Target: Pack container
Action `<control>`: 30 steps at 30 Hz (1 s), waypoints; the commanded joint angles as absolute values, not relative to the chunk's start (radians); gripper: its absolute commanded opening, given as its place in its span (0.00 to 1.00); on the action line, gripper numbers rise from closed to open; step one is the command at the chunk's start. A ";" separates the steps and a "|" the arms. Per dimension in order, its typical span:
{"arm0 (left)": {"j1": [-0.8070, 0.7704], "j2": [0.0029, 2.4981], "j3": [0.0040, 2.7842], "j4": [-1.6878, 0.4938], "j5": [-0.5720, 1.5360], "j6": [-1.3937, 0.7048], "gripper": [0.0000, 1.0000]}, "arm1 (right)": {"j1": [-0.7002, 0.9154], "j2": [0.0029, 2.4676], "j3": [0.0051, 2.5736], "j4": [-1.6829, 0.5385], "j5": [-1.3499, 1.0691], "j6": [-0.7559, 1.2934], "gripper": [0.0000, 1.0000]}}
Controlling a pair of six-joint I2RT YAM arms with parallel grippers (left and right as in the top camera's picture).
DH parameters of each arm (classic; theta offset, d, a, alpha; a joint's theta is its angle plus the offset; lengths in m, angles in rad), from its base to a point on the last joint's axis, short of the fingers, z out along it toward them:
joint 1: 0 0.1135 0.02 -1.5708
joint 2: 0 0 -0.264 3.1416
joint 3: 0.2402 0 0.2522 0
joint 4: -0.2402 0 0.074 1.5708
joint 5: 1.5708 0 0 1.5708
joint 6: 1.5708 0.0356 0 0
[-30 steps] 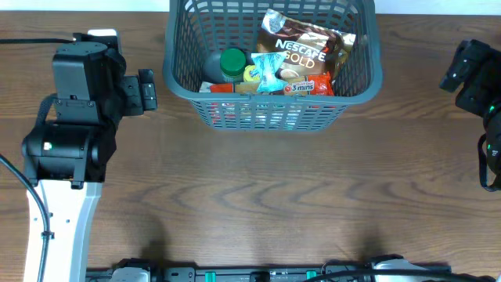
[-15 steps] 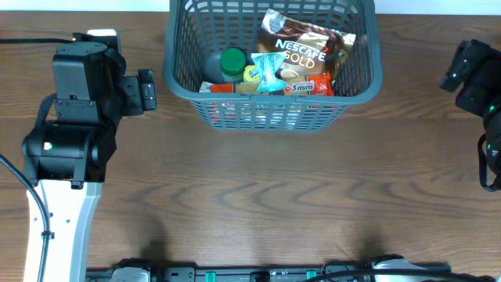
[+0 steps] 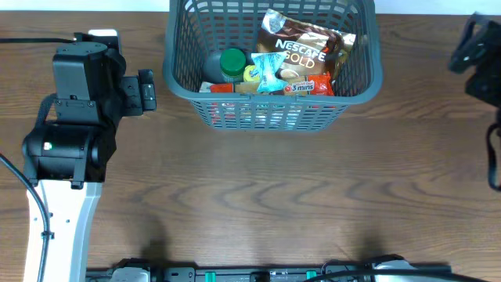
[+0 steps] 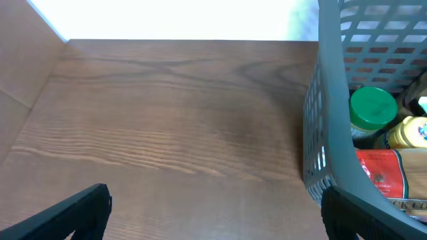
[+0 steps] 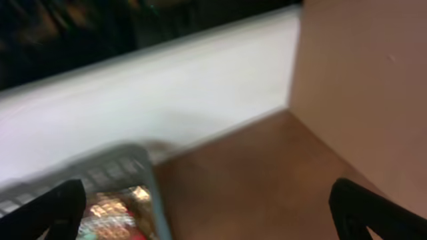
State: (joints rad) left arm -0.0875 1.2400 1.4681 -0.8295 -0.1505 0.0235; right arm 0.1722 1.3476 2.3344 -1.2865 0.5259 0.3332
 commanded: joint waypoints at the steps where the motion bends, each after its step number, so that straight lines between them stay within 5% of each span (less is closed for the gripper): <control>1: -0.083 1.241 1.478 -0.830 -0.167 0.029 0.99 | 0.164 1.262 2.299 -1.224 0.453 0.344 0.99; 30: -0.083 1.241 1.478 -0.830 -0.167 0.029 0.99 | 0.138 0.499 0.898 -0.369 0.233 0.299 0.99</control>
State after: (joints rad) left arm -0.0875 1.2400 1.4681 -0.8299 -0.1577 0.0235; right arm 0.1478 0.5442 0.9852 -0.4156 0.2630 0.3138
